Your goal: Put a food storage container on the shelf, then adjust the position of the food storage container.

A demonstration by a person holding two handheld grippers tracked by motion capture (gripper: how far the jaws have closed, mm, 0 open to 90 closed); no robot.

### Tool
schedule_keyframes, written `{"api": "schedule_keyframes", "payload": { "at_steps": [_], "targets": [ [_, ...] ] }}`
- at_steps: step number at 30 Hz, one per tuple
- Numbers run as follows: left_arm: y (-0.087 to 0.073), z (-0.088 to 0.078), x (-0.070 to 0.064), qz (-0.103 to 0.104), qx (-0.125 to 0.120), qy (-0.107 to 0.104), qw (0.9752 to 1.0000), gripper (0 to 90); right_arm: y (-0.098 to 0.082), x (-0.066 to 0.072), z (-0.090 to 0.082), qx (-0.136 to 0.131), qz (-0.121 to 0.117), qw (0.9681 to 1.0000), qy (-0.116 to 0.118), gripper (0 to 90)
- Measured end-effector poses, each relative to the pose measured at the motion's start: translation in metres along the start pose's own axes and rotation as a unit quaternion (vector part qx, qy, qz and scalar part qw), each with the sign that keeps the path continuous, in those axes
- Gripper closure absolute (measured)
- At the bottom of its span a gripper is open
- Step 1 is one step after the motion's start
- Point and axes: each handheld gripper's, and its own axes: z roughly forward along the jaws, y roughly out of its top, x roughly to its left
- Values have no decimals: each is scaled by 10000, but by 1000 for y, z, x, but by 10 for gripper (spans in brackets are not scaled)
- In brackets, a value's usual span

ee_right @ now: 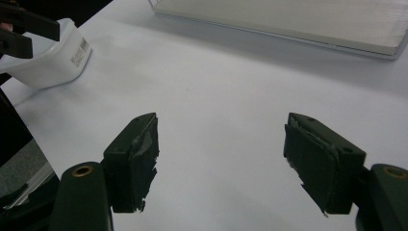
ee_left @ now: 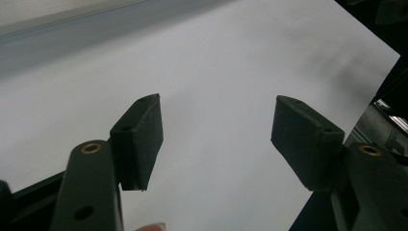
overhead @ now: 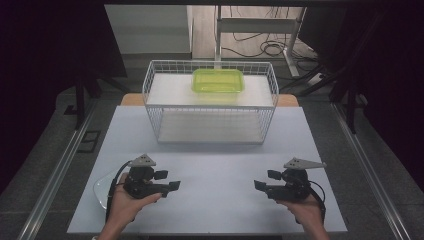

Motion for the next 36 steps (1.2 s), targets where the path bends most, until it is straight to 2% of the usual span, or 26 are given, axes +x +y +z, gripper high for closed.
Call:
{"api": "schedule_keyframes", "payload": {
  "at_steps": [7, 12, 19, 24, 29, 36],
  "targets": [
    [-2, -3, -6, 15, 45, 85, 10000, 331, -2, 4, -2, 5, -30, 9999, -100, 281],
    [-4, -10, -4, -57, 62, 152, 9998, 345, -4, 7, -1, 42, -45, 9999, -157, 281],
    [-6, -25, 7, -193, 28, 393, 9990, 350, -4, 6, 0, 51, -43, 9997, -225, 281],
    [-10, -40, 17, -393, -25, 495, 9980, 350, -6, 7, -2, 27, -22, 9997, -259, 281],
    [-14, -55, 26, -664, -111, 607, 9959, 364, -6, 9, -2, 63, -79, 9996, -268, 281],
    [-22, -72, 41, -884, -165, 822, 9926, 466, -8, 8, 2, 118, -65, 9995, -297, 281]
  ]
}}
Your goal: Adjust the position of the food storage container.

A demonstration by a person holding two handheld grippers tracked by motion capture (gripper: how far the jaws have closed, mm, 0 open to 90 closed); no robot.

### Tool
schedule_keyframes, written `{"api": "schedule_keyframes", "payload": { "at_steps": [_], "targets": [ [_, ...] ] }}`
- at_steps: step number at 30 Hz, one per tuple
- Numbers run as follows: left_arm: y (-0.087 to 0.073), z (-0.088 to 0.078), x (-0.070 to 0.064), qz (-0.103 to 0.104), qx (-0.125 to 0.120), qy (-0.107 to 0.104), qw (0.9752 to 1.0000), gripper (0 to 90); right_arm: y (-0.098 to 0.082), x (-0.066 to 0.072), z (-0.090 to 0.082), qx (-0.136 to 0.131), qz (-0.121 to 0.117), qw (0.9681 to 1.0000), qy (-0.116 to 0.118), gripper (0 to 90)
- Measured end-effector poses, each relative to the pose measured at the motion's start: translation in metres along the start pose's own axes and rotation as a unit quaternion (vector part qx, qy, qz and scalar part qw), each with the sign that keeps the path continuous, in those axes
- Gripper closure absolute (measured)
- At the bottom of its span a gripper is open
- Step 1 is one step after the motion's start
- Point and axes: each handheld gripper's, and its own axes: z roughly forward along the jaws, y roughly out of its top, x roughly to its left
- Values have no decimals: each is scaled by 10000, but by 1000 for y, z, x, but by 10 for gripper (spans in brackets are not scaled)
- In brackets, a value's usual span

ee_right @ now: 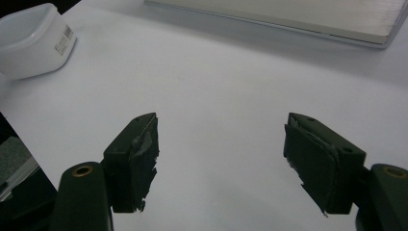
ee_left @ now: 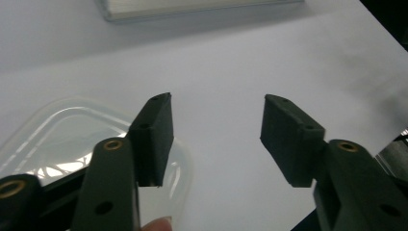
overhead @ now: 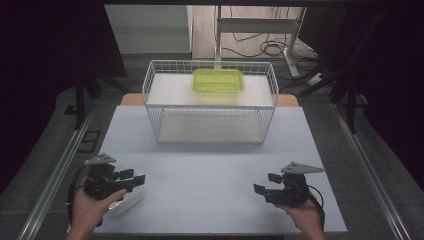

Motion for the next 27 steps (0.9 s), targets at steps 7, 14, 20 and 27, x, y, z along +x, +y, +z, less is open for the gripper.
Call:
{"api": "schedule_keyframes", "payload": {
  "at_steps": [7, 14, 20, 27],
  "targets": [
    [-7, -9, 18, -201, 71, -10, 9998, 655, 0, -1, -1, -11, 32, 10000, -31, 281],
    [-16, -13, 30, -315, 187, 86, 9993, 835, -1, -1, 1, 22, 17, 10000, -42, 281],
    [-24, -23, 42, -485, 161, 234, 9984, 884, -1, -2, 0, 29, 26, 10000, -42, 281],
    [-39, -39, 57, -731, 72, 396, 9965, 891, -1, -1, 0, 26, 31, 10000, -47, 281]
  ]
}}
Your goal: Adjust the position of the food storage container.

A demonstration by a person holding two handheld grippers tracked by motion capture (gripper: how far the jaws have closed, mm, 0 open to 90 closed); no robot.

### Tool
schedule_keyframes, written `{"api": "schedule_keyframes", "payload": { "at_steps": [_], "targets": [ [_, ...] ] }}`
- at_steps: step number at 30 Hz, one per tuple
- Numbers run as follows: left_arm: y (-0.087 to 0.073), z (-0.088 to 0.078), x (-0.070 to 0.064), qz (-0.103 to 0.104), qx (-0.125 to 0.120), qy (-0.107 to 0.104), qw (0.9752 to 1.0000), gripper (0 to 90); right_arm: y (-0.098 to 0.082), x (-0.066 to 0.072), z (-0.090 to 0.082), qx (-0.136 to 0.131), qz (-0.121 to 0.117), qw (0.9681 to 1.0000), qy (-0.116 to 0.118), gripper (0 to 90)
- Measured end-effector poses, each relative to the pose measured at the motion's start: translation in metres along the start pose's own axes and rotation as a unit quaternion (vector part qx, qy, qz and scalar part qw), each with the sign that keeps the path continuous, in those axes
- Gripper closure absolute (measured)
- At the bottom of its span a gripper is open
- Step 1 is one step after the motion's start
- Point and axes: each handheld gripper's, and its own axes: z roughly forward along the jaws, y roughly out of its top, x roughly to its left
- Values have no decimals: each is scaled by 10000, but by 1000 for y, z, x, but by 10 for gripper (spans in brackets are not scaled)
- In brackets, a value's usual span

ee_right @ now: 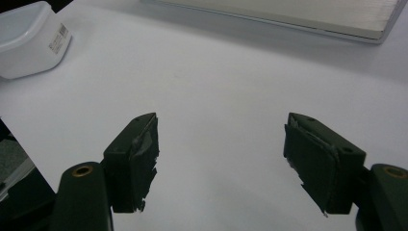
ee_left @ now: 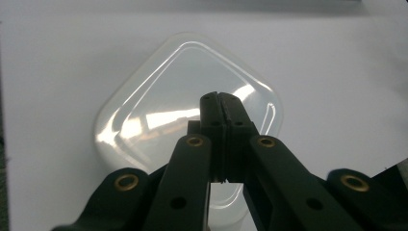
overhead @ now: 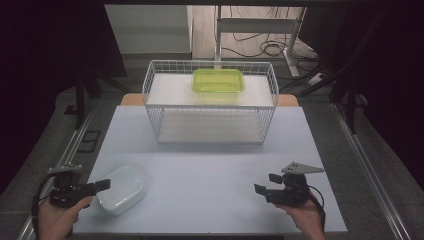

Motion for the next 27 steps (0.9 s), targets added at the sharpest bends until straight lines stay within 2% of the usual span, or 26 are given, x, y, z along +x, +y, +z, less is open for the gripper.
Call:
{"api": "schedule_keyframes", "payload": {
  "at_steps": [9, 13, 18, 23, 27],
  "targets": [
    [-23, -4, 20, -310, 147, 307, 9989, 894, 0, 1, 1, -24, -61, 9999, -81, 291],
    [-26, -8, 26, -393, 175, 480, 9979, 895, 1, 3, -1, -86, -103, 9999, -82, 293],
    [-30, -7, 32, -466, 250, 654, 9965, 896, 0, 2, 0, -41, -118, 9999, -82, 293],
    [-33, 2, 38, -487, 441, 676, 9955, 895, 0, 1, 1, -39, -100, 9999, -79, 292],
    [-34, 5, 39, -492, 461, 655, 9956, 896, 0, 2, 2, -24, -115, 9999, -85, 293]
  ]
}}
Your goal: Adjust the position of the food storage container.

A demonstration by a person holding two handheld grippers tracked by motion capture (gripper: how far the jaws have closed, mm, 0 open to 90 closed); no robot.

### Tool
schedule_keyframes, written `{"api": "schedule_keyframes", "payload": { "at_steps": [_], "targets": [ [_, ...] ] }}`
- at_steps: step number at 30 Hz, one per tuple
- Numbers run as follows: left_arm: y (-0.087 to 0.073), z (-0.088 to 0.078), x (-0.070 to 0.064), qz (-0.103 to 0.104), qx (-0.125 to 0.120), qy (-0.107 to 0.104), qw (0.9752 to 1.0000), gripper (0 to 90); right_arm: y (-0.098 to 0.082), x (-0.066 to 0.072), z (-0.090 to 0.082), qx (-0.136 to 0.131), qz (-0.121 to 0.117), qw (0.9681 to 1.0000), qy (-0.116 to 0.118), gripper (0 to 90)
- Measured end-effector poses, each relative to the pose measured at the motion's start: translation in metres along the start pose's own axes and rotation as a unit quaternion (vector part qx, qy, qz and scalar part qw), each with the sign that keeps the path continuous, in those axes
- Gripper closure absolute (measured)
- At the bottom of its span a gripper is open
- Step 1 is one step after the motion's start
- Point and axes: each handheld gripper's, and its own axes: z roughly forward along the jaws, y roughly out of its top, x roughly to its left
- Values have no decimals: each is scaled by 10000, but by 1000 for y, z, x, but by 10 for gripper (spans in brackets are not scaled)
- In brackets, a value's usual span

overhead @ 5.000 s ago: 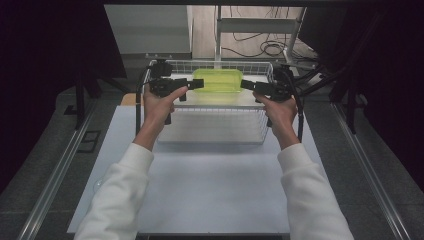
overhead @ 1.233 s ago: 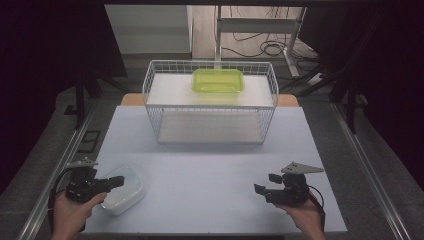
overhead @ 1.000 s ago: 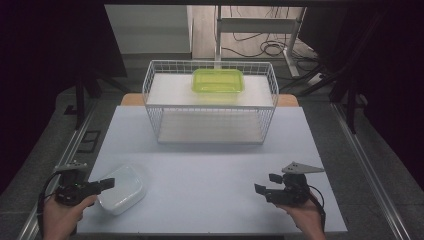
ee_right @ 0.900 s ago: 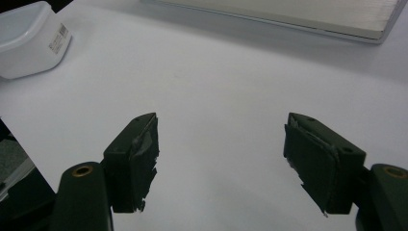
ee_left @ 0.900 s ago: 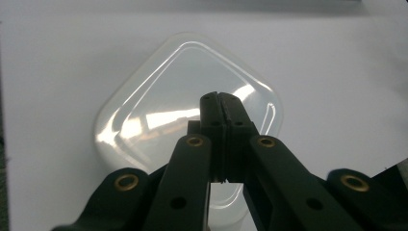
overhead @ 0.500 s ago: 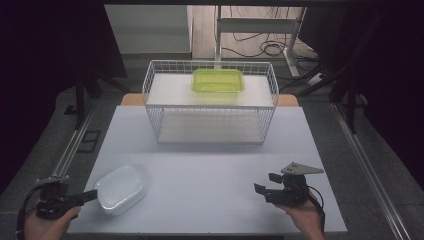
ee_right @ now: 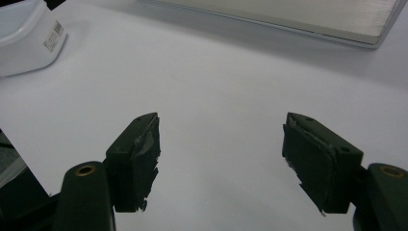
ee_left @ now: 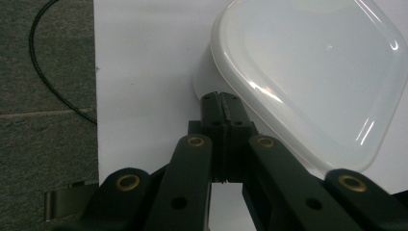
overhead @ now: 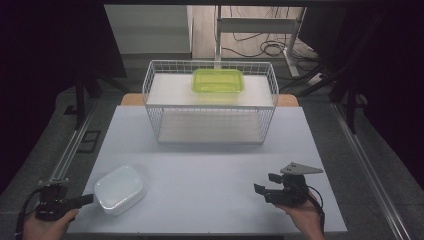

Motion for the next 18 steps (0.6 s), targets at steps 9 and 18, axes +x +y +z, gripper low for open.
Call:
{"api": "schedule_keyframes", "payload": {
  "at_steps": [9, 18],
  "targets": [
    [0, 5, -1, 7, 42, -30, 10000, 896, -1, -1, 0, 4, 11, 10000, -27, 292],
    [4, 12, -4, 38, 59, -88, 9999, 896, -1, -2, 1, 16, 14, 10000, -32, 293]
  ]
}}
